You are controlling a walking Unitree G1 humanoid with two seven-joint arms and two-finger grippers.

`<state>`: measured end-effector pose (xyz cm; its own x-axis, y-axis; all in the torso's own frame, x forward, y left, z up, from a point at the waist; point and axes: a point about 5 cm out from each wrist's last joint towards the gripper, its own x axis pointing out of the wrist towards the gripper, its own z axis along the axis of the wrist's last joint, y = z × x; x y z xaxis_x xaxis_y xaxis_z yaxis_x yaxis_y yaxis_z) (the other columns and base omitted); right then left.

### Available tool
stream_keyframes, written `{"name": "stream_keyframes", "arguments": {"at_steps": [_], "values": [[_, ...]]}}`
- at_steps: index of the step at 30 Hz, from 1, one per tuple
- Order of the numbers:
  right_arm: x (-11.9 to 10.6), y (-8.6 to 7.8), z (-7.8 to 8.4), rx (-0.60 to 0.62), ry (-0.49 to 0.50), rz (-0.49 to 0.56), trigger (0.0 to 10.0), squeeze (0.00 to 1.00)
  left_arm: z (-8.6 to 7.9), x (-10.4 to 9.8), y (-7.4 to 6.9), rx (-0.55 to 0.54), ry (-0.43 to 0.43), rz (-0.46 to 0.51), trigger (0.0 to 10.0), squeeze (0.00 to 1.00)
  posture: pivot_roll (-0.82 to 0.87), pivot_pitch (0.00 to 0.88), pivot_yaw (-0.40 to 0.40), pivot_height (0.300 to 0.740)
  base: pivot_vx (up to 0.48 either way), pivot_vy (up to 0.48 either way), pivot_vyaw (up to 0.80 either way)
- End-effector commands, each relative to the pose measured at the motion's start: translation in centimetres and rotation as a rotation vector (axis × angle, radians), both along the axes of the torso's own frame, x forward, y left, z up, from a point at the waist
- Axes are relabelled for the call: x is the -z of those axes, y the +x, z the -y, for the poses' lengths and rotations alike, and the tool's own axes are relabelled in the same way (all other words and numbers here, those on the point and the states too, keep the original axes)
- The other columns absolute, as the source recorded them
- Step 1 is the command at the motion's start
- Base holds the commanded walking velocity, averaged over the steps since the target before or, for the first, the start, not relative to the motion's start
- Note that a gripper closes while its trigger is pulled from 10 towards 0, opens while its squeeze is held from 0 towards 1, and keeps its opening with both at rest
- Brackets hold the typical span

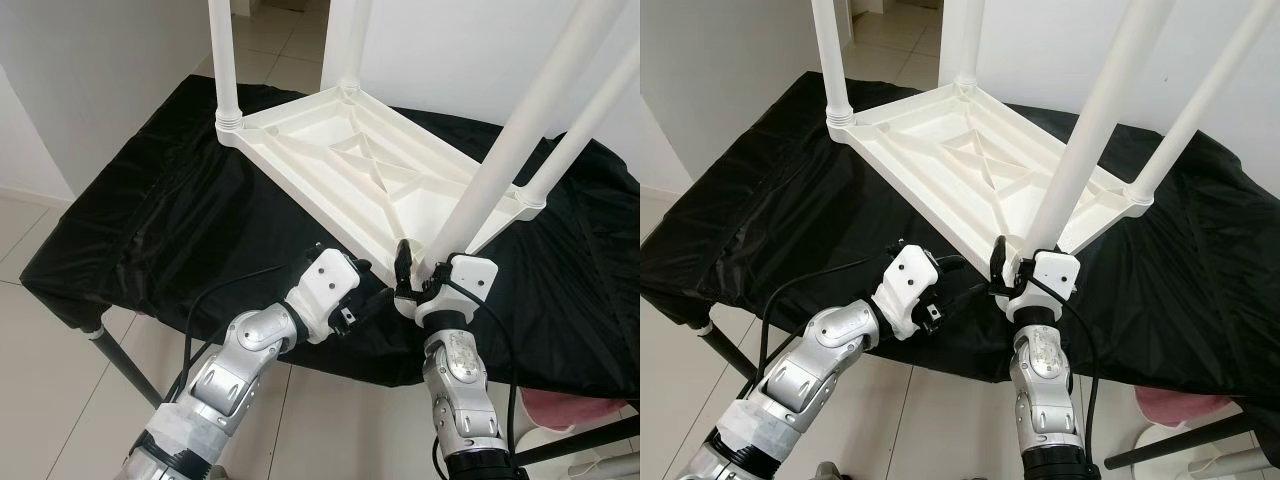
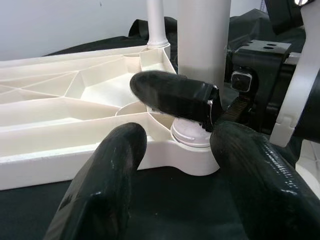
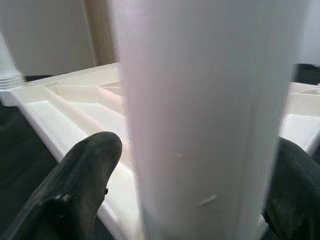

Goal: Building children table

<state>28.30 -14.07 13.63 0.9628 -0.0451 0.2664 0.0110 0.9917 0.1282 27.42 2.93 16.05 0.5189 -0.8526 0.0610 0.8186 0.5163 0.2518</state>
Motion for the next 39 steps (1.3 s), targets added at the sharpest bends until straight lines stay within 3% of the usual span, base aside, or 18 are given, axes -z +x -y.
{"name": "stream_keyframes", "arguments": {"at_steps": [1,3,4,12,16,19,22,28,35,36,38,39], "values": [[0.3,-0.3,-0.1,-0.028,0.011,-0.015,10.0,1.00,0.1,0.3,-0.1,-0.001,0.000,-0.007,10.0,0.00,0.02,0.094,-0.071,0.740,0.000,0.000,0.00],[0.3,-0.3,-0.1,-0.040,0.008,-0.015,10.0,1.00,0.1,0.3,-0.1,-0.001,-0.001,-0.009,10.0,0.00,0.02,0.094,-0.071,0.740,0.000,0.000,0.00],[0.4,-0.3,0.1,-0.062,-0.013,-0.014,10.0,0.00,0.0,0.3,0.0,-0.009,-0.002,-0.010,10.0,0.00,0.02,0.094,-0.070,0.740,0.000,0.000,0.00],[0.5,-0.2,1.0,-0.169,-0.055,-0.025,10.0,0.00,-0.1,0.3,0.1,-0.011,-0.009,-0.033,10.0,0.00,0.01,0.097,-0.061,0.740,0.000,0.000,0.00],[0.1,0.8,3.2,-0.294,-0.194,-0.026,10.0,0.00,-0.1,-0.1,0.2,0.007,-0.025,-0.008,10.0,0.00,0.00,0.097,-0.051,0.740,0.000,0.000,0.00],[0.1,0.8,3.2,-0.294,-0.194,-0.026,10.0,0.00,-0.1,-0.1,0.2,0.007,-0.025,-0.008,10.0,0.00,0.00,0.097,-0.051,0.740,0.000,0.000,0.00],[0.1,1.7,4.1,-0.411,-0.288,-0.062,10.0,0.00,-0.2,-0.3,-0.1,0.055,-0.031,-0.009,10.0,0.00,0.01,0.093,-0.050,0.740,0.000,0.000,0.00],[0.3,2.6,4.3,-0.508,-0.319,-0.110,10.0,0.00,-0.5,-0.3,-0.4,0.074,-0.030,-0.024,10.0,0.00,0.04,0.089,-0.061,0.740,0.000,0.000,0.00],[0.6,2.8,4.0,-0.526,-0.322,-0.124,10.0,0.00,-0.9,-0.4,-0.3,0.051,-0.026,-0.020,10.0,0.00,0.05,0.088,-0.071,0.740,0.000,0.000,0.00],[0.7,2.9,3.9,-0.524,-0.323,-0.125,6.8,0.00,-0.9,-0.4,-0.3,0.047,-0.025,-0.019,10.0,0.00,0.05,0.088,-0.071,0.740,0.000,0.000,0.00],[0.8,2.9,3.8,-0.530,-0.321,-0.122,6.8,0.00,-1.0,-0.3,-0.3,0.045,-0.025,-0.018,10.0,0.00,0.05,0.087,-0.072,0.740,0.000,0.000,0.00],[0.8,2.8,3.7,-0.543,-0.311,-0.118,0.0,0.00,-0.9,-0.2,-0.4,0.044,-0.023,-0.018,10.0,0.00,0.05,0.089,-0.074,0.740,0.000,0.000,0.00]]}}
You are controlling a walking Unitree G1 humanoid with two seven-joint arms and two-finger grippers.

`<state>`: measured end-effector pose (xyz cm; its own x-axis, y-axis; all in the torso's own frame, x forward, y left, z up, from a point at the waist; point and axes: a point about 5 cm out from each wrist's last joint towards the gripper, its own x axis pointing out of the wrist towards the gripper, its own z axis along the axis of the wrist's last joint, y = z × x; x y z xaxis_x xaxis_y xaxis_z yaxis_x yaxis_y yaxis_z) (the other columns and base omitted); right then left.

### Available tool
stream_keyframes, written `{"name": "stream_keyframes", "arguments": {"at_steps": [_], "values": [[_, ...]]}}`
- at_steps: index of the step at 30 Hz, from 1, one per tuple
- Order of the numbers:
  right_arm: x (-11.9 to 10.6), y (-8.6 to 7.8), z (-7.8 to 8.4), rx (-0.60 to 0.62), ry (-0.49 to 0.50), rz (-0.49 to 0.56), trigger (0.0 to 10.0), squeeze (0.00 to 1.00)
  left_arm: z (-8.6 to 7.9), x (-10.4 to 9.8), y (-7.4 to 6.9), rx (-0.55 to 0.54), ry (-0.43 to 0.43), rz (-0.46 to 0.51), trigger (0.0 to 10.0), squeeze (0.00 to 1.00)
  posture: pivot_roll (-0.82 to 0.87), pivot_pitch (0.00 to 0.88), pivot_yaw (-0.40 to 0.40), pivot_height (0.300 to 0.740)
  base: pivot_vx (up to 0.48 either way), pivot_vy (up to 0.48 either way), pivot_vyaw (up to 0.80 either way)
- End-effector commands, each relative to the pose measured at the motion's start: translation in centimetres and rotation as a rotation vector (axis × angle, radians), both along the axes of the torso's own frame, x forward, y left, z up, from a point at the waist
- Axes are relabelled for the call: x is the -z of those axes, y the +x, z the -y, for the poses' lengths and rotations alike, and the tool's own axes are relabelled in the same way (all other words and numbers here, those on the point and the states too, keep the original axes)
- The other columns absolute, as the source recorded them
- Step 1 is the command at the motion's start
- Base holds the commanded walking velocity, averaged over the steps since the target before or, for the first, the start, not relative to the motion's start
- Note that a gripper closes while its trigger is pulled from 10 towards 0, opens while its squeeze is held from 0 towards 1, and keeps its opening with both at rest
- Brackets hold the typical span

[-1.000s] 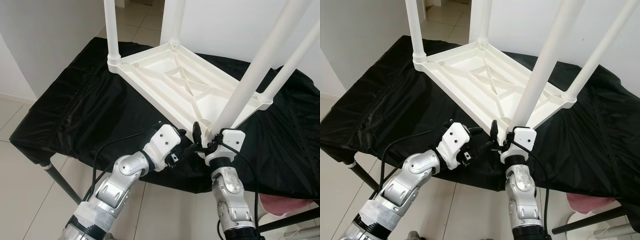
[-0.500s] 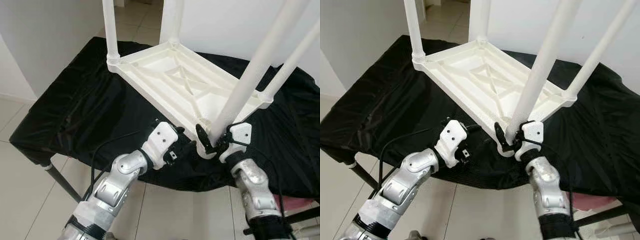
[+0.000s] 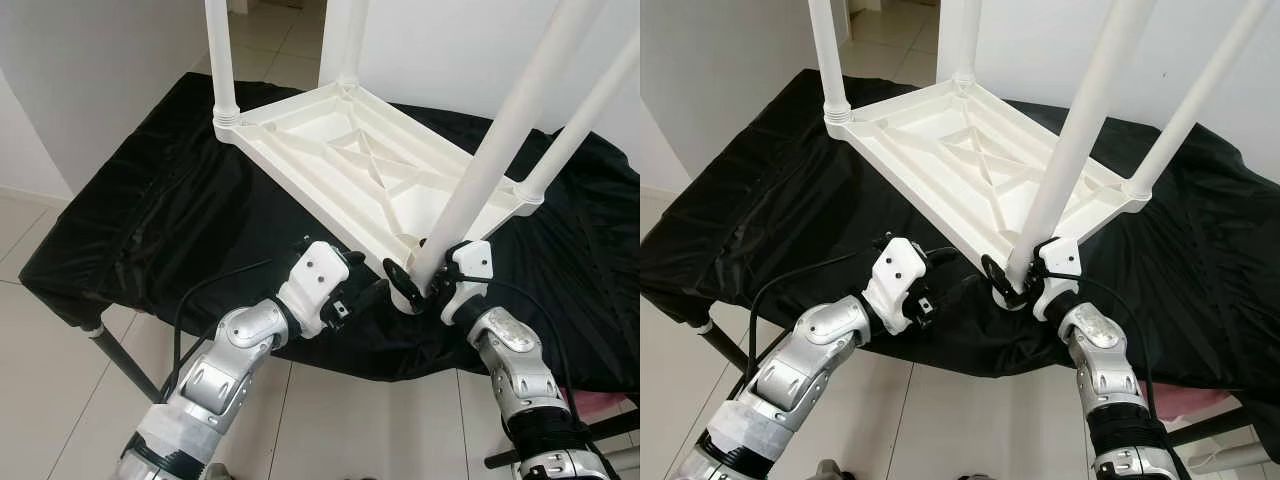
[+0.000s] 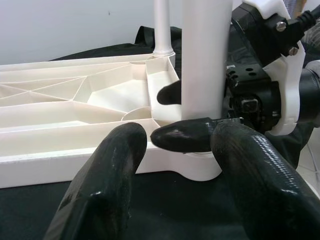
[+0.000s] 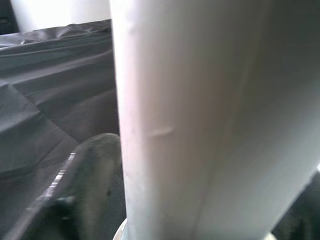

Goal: Building children table

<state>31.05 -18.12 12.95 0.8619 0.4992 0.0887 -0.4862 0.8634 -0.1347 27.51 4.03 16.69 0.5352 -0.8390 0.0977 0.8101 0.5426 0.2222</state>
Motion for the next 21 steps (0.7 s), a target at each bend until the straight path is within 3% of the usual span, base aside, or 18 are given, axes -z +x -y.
{"name": "stream_keyframes", "arguments": {"at_steps": [1,15,16,19,21], "values": [[0.17,0.04,-0.32,-0.024,-0.008,-0.006,0.0,0.00,0.19,0.40,-0.47,0.063,0.023,-0.011,10.0,0.00,0.05,0.089,-0.074,0.740,0.000,0.000,0.00],[0.73,-0.04,0.47,-0.032,-0.002,-0.015,0.0,0.00,0.40,0.61,-0.54,0.072,0.032,-0.012,10.0,0.00,0.04,0.081,-0.072,0.740,0.000,0.000,0.00],[0.65,-0.12,0.54,-0.013,0.016,-0.013,10.0,0.00,0.39,0.64,-0.57,0.072,0.034,-0.012,10.0,0.00,0.04,0.078,-0.078,0.740,0.000,0.000,0.00],[0.56,-0.21,0.55,0.008,0.034,-0.013,10.0,0.00,0.38,0.65,-0.59,0.072,0.034,-0.012,10.0,0.00,0.04,0.078,-0.078,0.740,0.000,0.000,0.00],[0.54,-0.55,0.45,0.097,0.053,-0.006,10.0,0.00,0.34,0.72,-0.68,0.071,0.035,-0.011,10.0,0.00,0.05,0.074,-0.084,0.740,0.000,0.000,0.00]]}}
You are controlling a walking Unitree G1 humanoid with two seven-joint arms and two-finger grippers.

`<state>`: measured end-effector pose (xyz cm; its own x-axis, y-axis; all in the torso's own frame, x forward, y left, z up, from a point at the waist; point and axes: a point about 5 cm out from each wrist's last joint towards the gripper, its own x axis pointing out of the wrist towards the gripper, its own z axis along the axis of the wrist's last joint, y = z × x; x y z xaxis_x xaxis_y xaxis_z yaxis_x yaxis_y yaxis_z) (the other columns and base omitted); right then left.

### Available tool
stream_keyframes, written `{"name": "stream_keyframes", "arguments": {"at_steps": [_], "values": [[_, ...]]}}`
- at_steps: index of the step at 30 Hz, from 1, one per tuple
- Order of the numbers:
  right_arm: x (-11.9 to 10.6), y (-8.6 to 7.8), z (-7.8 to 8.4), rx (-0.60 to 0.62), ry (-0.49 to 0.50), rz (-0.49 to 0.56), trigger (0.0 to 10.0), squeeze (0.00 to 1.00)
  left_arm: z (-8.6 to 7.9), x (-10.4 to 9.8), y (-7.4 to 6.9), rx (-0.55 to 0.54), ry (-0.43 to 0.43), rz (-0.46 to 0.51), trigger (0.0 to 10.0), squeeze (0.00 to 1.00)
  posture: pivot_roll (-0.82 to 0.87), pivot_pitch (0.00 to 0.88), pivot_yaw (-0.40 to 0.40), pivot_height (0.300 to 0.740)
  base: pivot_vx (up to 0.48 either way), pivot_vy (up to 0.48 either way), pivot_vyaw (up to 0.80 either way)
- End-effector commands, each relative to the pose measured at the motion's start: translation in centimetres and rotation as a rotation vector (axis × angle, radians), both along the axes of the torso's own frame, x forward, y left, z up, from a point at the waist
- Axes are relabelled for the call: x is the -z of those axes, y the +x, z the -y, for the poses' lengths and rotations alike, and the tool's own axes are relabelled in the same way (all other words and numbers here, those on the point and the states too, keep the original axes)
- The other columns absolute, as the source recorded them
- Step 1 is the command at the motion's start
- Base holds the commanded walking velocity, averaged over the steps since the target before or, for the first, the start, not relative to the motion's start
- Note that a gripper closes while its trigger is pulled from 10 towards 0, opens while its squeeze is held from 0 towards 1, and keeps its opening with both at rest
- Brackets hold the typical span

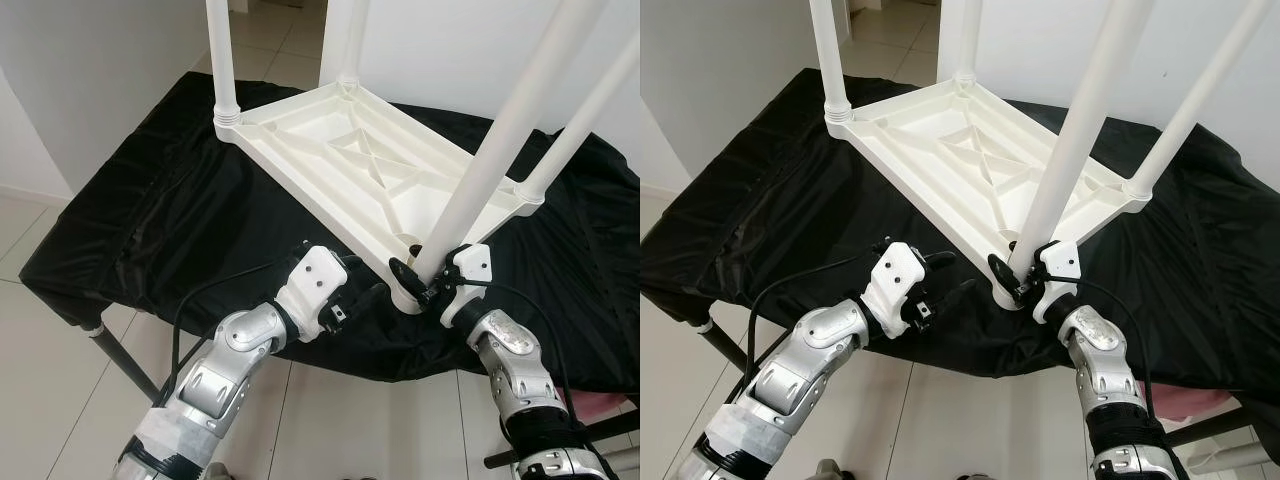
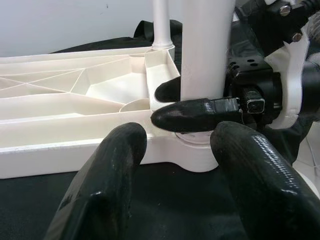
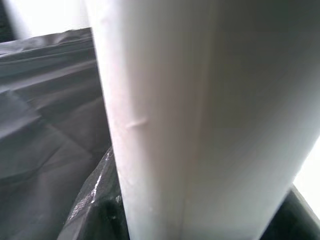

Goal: Building children table

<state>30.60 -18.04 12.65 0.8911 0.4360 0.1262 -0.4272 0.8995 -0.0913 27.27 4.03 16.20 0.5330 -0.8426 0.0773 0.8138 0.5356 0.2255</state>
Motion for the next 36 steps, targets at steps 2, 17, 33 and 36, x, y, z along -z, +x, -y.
{"name": "stream_keyframes", "arguments": {"at_steps": [2,17,33,36], "values": [[0.3,-0.3,0.4,0.070,0.003,-0.019,10.0,0.00,0.3,0.3,-0.5,0.066,0.016,-0.004,10.0,0.00,0.05,0.073,-0.085,0.740,0.000,0.000,0.00],[0.2,-1.5,-0.1,0.622,0.211,0.029,10.0,0.00,0.4,0.8,-0.8,0.075,0.036,-0.010,10.0,0.00,0.06,0.068,-0.091,0.740,0.000,0.000,0.00],[-0.2,-1.4,-1.4,0.691,0.247,0.035,10.0,1.00,0.3,1.0,-1.0,0.072,0.043,-0.012,10.0,0.00,0.06,0.057,-0.089,0.740,0.000,0.000,0.00],[-0.5,-1.5,-1.5,0.695,0.234,0.051,10.0,1.00,0.3,1.1,-1.1,0.073,0.045,-0.013,10.0,0.00,0.07,0.053,-0.087,0.740,0.000,0.000,0.00]]}}
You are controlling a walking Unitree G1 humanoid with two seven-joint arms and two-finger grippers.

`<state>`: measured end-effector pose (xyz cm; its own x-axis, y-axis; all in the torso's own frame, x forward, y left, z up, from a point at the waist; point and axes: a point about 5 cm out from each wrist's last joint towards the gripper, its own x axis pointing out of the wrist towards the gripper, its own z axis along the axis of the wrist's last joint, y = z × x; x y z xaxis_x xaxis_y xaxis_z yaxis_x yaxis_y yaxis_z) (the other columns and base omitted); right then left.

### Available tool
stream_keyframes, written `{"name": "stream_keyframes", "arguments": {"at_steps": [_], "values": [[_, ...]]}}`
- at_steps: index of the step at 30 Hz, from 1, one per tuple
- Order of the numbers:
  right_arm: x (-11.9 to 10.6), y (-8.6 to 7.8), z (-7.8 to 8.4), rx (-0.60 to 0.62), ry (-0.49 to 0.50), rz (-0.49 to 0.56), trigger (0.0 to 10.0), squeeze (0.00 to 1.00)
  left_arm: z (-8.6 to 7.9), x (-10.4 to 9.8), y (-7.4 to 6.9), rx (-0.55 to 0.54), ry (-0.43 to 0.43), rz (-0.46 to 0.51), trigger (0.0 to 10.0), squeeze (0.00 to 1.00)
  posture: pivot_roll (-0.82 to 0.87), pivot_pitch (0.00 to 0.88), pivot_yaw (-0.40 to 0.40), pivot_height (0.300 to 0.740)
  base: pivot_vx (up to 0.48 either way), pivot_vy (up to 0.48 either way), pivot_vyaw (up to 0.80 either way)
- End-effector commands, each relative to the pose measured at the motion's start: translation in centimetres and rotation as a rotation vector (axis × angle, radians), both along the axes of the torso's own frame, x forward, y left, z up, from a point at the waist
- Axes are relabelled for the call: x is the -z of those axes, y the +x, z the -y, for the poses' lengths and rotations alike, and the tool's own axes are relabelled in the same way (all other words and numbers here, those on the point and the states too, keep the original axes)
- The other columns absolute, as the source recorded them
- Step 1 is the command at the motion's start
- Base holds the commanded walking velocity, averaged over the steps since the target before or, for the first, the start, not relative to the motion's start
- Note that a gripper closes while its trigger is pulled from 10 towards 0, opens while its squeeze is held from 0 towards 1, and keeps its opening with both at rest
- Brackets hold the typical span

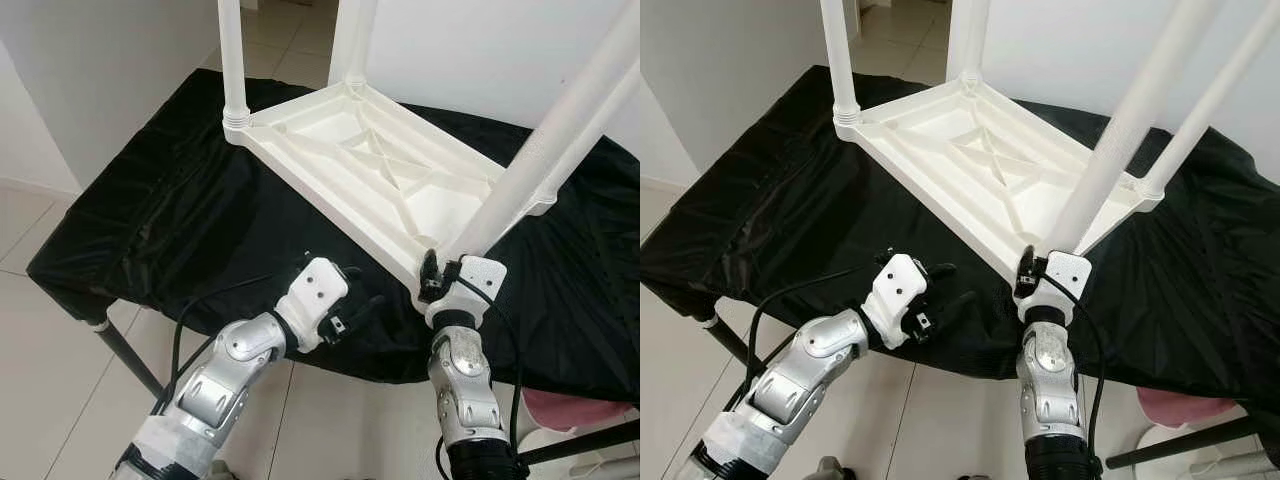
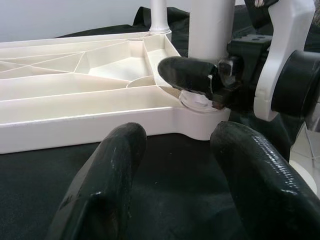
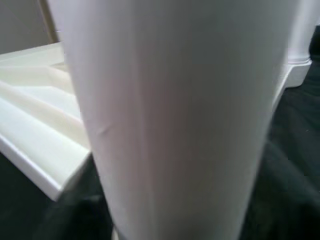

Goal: Building children table

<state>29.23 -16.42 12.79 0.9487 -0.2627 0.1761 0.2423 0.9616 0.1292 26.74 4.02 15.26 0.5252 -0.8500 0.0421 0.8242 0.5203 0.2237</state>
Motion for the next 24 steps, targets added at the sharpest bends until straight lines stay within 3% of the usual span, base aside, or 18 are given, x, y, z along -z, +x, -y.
{"name": "stream_keyframes", "arguments": {"at_steps": [1,8,9,10,17,24], "values": [[-0.4,-0.2,0.1,0.012,-0.010,0.021,10.0,1.00,0.3,0.3,-0.5,0.062,0.018,0.005,10.0,0.00,0.06,0.054,-0.086,0.740,0.000,0.000,0.00],[-0.4,-0.7,0.2,0.009,-0.052,0.013,10.0,1.00,-0.3,1.0,-0.5,0.045,0.037,-0.008,10.0,0.00,0.06,0.052,-0.086,0.740,0.000,0.000,0.00],[-0.3,-1.2,0.3,0.007,-0.061,0.013,10.0,0.75,-0.6,1.1,-0.6,0.039,0.041,-0.012,10.0,0.00,0.07,0.055,-0.086,0.740,0.000,0.000,0.00],[-0.3,-1.5,0.5,0.010,-0.068,0.015,10.0,0.00,-0.8,1.2,-0.7,0.036,0.035,-0.021,10.0,0.00,0.07,0.057,-0.086,0.740,0.000,0.000,0.00],[-0.1,-2.5,0.5,-0.009,-0.084,0.023,10.0,0.00,-2.2,2.1,-1.3,0.038,0.066,-0.046,10.0,0.00,0.06,0.062,-0.084,0.740,0.000,0.000,0.00],[0.8,-3.8,0.4,-0.042,-0.105,-0.008,10.0,0.00,-5.7,2.7,0.6,0.015,0.208,-0.023,10.0,0.00,0.06,0.072,-0.083,0.740,0.000,0.000,0.00]]}}
